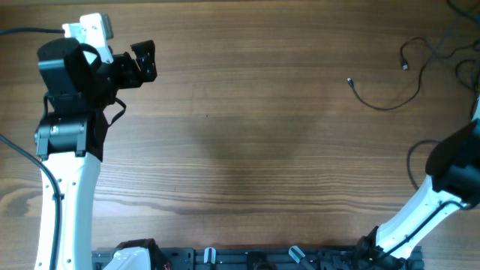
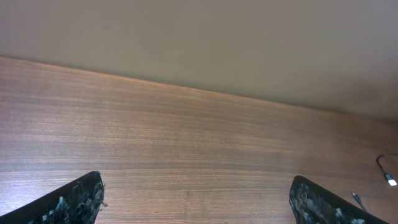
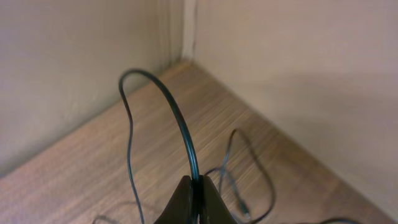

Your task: Untangle cables

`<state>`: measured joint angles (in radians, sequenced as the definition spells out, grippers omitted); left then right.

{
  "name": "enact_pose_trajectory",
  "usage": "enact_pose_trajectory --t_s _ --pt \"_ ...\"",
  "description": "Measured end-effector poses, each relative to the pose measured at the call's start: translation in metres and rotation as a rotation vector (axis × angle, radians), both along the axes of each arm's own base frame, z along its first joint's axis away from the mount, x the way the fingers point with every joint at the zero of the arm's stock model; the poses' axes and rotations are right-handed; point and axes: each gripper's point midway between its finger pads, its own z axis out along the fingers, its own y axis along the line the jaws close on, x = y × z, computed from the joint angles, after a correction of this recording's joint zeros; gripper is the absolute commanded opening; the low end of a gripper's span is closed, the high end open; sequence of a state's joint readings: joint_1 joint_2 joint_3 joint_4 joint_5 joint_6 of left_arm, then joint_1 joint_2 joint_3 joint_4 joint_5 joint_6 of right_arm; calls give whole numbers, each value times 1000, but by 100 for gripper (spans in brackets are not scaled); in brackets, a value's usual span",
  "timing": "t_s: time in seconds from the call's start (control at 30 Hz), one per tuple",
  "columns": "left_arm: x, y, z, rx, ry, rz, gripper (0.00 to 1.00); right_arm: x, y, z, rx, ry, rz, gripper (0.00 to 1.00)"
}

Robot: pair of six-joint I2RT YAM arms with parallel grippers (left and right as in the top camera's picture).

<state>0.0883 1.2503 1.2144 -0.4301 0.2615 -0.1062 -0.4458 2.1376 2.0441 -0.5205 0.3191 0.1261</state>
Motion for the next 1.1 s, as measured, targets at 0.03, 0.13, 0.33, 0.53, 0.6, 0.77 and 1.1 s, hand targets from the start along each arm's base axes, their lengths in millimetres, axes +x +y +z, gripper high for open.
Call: enact_pose_trajectory --t_s 0.03,0.13,0.33,0.53,0.6,0.77,1.1 --pt "-1 0 2 0 -4 0 98 3 1 -10 13 12 9 4" --pt "-4 0 7 2 -18 0 99 13 4 -44 61 48 45 4" --pt "-10 -1 18 5 -47 0 99 21 15 -105 158 130 101 4" --pt "-14 -1 24 6 -62 0 100 15 21 -149 234 202 90 4" --pt "-14 -1 22 5 -57 0 99 12 20 -157 248 215 68 4" --pt "-15 -1 21 4 -50 0 99 9 18 -159 247 220 42 4" --pt "-16 -1 18 19 -40 -7 100 0 9 -159 215 246 -14 4"
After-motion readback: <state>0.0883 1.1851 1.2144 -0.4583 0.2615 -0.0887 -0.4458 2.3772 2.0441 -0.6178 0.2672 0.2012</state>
